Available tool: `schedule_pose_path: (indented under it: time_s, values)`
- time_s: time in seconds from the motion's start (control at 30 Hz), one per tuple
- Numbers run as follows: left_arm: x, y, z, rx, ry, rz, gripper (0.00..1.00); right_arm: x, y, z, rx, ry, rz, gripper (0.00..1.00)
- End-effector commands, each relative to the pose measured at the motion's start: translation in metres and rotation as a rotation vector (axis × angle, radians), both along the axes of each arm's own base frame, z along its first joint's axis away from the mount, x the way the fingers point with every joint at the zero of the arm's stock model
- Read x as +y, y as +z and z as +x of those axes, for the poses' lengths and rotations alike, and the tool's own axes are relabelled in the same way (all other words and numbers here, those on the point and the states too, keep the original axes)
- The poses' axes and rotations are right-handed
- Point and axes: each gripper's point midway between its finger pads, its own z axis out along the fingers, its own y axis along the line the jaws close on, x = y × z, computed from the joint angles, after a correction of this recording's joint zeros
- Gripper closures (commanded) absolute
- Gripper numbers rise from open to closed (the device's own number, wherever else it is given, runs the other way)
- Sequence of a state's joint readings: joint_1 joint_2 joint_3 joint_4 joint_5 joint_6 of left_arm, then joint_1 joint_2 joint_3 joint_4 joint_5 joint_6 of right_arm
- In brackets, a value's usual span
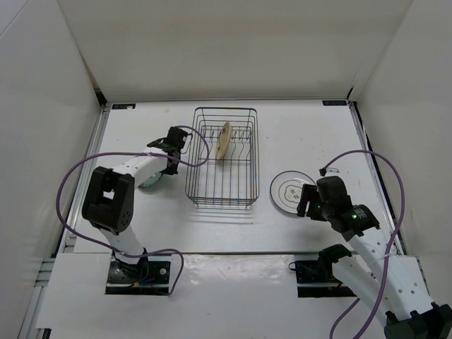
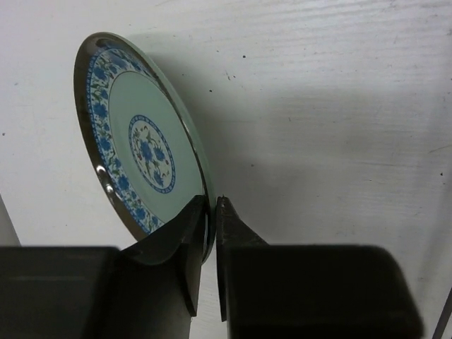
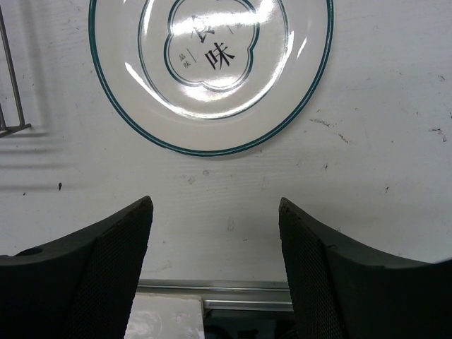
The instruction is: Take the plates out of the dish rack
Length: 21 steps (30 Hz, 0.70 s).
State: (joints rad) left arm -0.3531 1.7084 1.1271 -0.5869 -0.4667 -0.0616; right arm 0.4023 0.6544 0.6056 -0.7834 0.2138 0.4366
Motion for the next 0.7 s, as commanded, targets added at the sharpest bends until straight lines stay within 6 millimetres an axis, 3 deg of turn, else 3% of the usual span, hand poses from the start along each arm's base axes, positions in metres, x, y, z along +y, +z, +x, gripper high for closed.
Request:
schedule_pose_path:
  time_s: [0.0, 0.13, 0.2, 0.4, 0.43, 0.47, 0.63, 0.67]
  values:
    - [-0.006, 0.013, 0.007, -0.052, 0.034, -0.055, 0.75, 0.001, 0.000, 0.003, -0.014, 0.005, -0.002, 0.25]
    - [-0.010, 0.007, 0.006, -0.036, 0.028, -0.079, 0.54, 0.000, -0.001, 0.003, -0.012, 0.000, -0.006, 0.25]
    - [-0.010, 0.005, 0.004, -0.022, 0.031, -0.078, 0.49, 0.000, 0.001, 0.004, -0.022, 0.002, 0.000, 0.25]
    - [-0.012, 0.016, 0.007, -0.043, 0.048, -0.093, 0.24, 0.000, 0.000, 0.002, -0.016, 0.001, -0.005, 0.24]
    - [-0.012, 0.021, 0.007, -0.058, 0.055, -0.101, 0.06, -0.001, 0.000, 0.003, -0.017, -0.004, -0.004, 0.24]
    - [-0.012, 0.025, 0.008, -0.065, 0.059, -0.107, 0.00, -0.001, 0.000, 0.002, -0.017, -0.002, -0.005, 0.24]
    - [-0.023, 0.071, 0.002, -0.201, 0.023, -0.153, 0.00, 0.000, 0.000, 0.003, -0.017, -0.001, -0.004, 0.24]
    - [-0.027, 0.072, -0.002, -0.216, 0.005, -0.154, 0.00, -0.001, 0.001, 0.003, -0.018, -0.005, -0.003, 0.24]
